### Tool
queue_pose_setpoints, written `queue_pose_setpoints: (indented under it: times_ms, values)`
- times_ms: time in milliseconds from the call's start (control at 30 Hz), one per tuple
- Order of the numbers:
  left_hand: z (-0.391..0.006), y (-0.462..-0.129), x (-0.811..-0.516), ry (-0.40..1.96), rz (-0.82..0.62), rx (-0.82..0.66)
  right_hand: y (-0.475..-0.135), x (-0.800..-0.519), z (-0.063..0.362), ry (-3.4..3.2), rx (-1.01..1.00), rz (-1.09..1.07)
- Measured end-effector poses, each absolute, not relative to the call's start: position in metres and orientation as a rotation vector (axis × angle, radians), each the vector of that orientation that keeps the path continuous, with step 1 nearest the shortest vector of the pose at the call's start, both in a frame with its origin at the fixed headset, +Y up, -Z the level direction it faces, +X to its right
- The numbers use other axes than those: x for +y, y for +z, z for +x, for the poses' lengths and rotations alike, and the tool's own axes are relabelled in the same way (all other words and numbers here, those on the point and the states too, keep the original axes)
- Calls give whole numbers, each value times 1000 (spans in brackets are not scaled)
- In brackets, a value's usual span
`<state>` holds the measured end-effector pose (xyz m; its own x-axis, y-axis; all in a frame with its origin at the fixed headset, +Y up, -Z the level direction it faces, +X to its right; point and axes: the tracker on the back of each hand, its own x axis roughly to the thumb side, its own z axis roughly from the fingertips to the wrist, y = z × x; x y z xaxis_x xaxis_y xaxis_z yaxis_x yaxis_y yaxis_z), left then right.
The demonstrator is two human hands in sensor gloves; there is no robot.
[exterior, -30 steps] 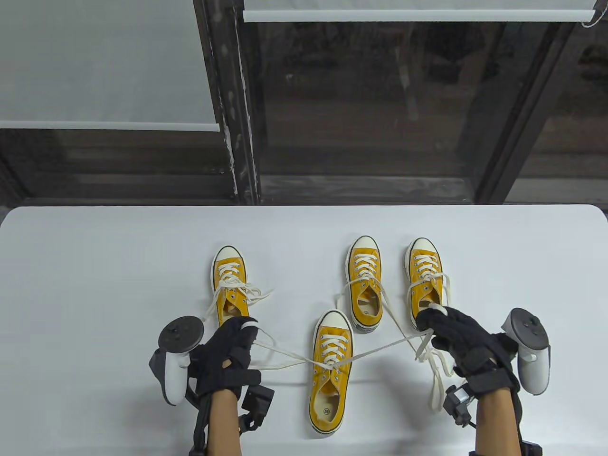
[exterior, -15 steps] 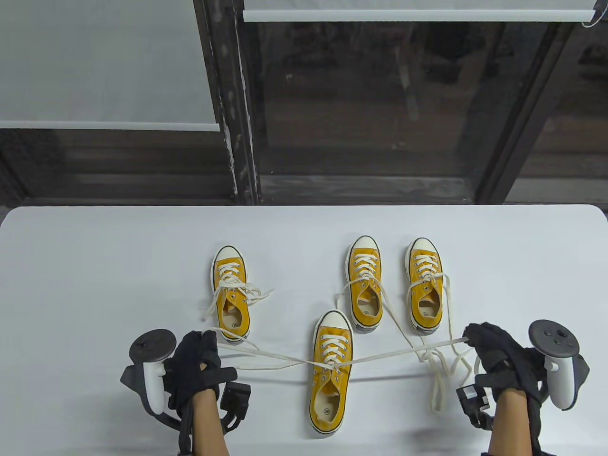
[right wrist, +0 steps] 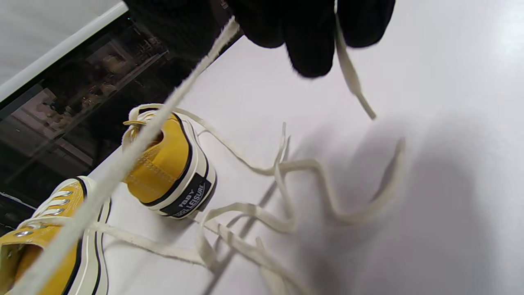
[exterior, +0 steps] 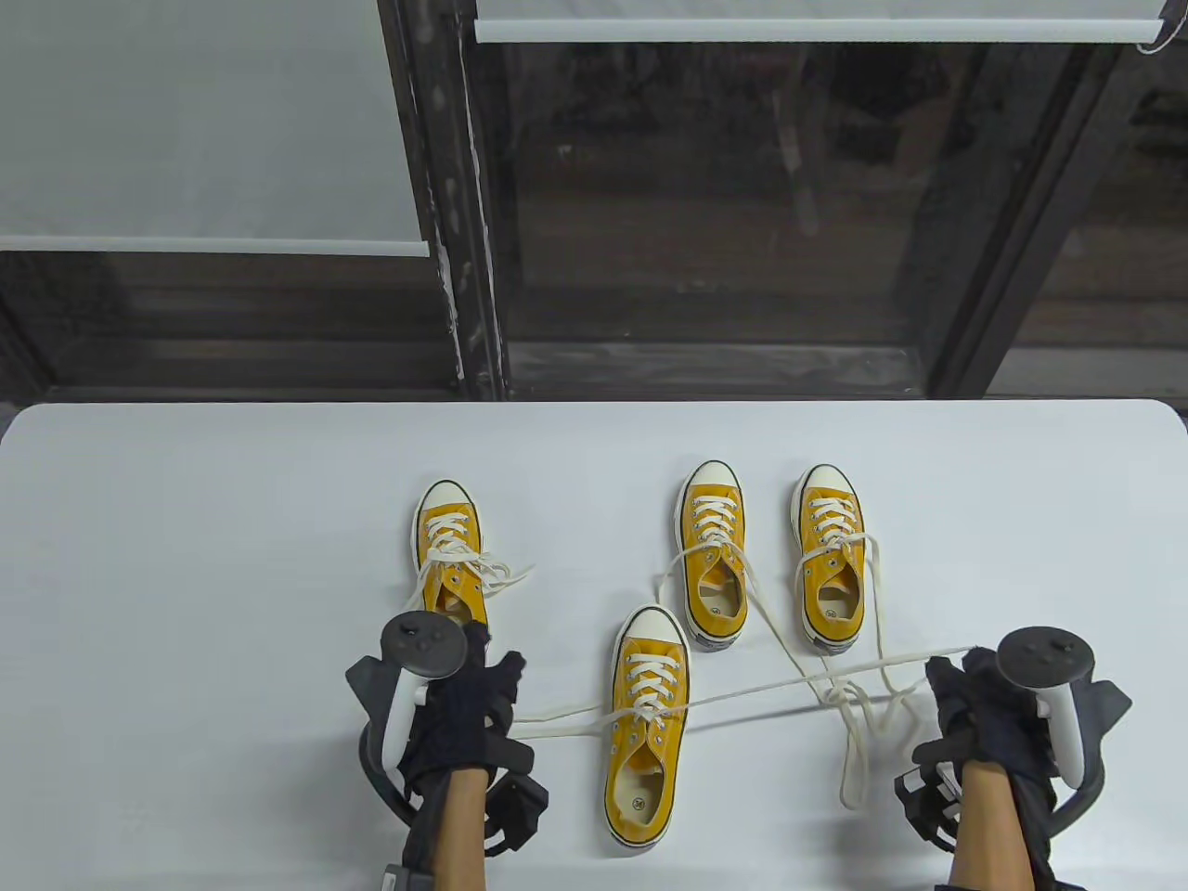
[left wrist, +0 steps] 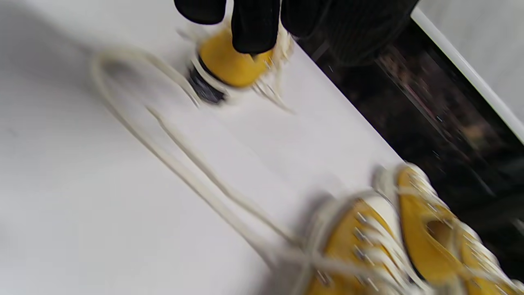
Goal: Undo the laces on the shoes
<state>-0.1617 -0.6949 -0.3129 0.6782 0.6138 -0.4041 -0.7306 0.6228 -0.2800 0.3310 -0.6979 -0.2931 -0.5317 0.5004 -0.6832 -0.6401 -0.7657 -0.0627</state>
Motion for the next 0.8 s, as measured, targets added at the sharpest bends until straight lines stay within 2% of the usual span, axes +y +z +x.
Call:
queue_pose_setpoints:
  times_ms: [67,133,267,367,600,800]
  values:
    - [-146,-318,-704,844,-568,158,-291,-699,335,2237,271,-944]
    - [-134,-320,-711,815,-659,99,-290,-699,336,2219,295,-932]
    - [-116,-323,-730,742,-853,28,-290,-694,334,2170,308,-858]
    - [-104,-323,-741,628,-935,23,-288,-690,335,2206,284,-874]
    - [-74,-319,-753,359,-978,20,-282,-678,336,2239,216,-901]
    - [-55,-314,-753,157,-911,25,-279,-671,336,2276,127,-860]
